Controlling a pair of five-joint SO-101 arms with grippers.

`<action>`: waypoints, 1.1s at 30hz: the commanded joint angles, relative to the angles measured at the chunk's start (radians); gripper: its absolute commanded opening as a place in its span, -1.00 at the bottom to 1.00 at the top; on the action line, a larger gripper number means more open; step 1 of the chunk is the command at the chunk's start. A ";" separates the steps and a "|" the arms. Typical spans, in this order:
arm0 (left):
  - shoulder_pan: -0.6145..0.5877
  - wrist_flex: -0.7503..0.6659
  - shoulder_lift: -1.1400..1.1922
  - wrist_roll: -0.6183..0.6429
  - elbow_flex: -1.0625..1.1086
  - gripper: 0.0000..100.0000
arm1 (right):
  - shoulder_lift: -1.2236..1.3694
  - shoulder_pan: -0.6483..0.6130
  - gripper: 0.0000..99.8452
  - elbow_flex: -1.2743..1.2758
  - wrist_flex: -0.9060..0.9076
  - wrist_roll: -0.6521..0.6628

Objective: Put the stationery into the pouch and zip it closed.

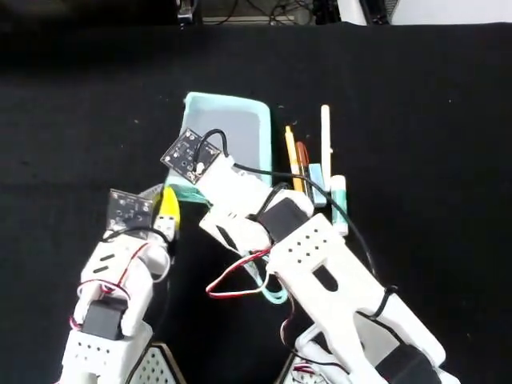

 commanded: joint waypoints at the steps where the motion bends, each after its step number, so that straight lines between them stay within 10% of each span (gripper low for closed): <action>1: -0.170 0.044 -0.005 -0.003 -0.125 -0.94 | -0.077 0.072 -0.98 -0.013 0.026 0.000; 19: -0.236 0.505 -0.003 0.095 -0.567 -0.93 | -0.496 0.135 -0.98 0.087 0.035 0.002; 33: -0.240 0.376 0.322 -0.026 -0.565 -0.65 | -0.464 0.259 -0.98 0.042 -0.002 0.025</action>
